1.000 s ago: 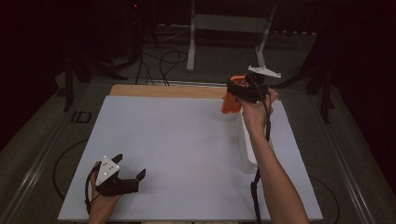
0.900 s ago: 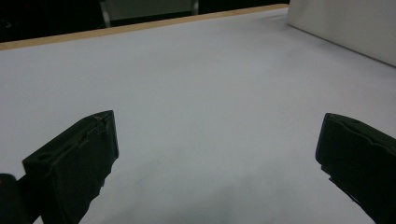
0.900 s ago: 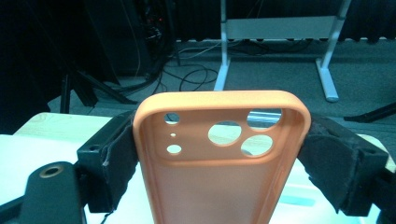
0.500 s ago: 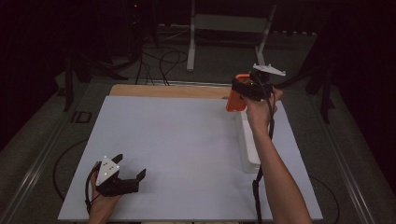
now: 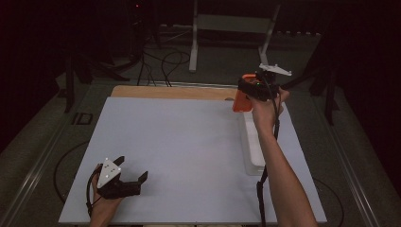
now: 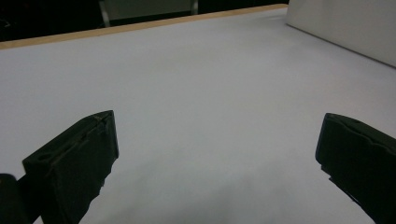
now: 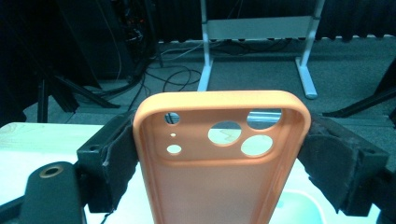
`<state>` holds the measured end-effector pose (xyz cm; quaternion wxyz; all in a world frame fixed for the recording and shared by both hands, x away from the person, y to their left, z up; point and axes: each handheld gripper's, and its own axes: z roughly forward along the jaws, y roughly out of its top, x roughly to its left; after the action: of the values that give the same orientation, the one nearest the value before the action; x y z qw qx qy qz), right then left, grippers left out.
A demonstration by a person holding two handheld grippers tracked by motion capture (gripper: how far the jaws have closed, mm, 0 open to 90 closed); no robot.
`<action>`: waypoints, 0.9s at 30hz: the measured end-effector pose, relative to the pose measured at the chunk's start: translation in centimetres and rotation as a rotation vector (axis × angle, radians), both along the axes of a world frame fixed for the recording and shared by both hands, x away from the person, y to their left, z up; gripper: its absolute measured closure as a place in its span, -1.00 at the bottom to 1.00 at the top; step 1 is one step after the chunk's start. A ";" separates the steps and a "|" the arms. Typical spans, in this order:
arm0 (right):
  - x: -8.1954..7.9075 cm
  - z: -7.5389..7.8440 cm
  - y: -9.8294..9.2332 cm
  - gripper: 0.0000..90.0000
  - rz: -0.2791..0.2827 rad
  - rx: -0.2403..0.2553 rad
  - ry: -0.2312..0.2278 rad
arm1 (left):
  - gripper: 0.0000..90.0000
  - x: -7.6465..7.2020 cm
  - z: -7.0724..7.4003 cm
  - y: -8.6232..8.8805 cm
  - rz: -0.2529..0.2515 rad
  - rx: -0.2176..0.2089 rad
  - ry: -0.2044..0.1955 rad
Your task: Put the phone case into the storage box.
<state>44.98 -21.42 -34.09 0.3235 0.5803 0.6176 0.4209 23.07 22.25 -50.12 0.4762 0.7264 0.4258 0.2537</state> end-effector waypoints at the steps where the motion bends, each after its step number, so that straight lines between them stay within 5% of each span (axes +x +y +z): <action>1: 0.0 0.0 -0.1 -0.63 -0.005 0.001 0.001 | -1.00 0.0 0.0 0.0 0.000 0.000 0.000; 27: 1.1 -0.7 -2.7 -0.63 -0.090 -0.012 0.014 | -1.00 -0.1 0.0 0.0 0.001 -0.001 -0.002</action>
<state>46.09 -24.07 -34.80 0.3412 0.6086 0.5955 0.3982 23.00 22.26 -50.07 0.4769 0.7256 0.4258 0.2544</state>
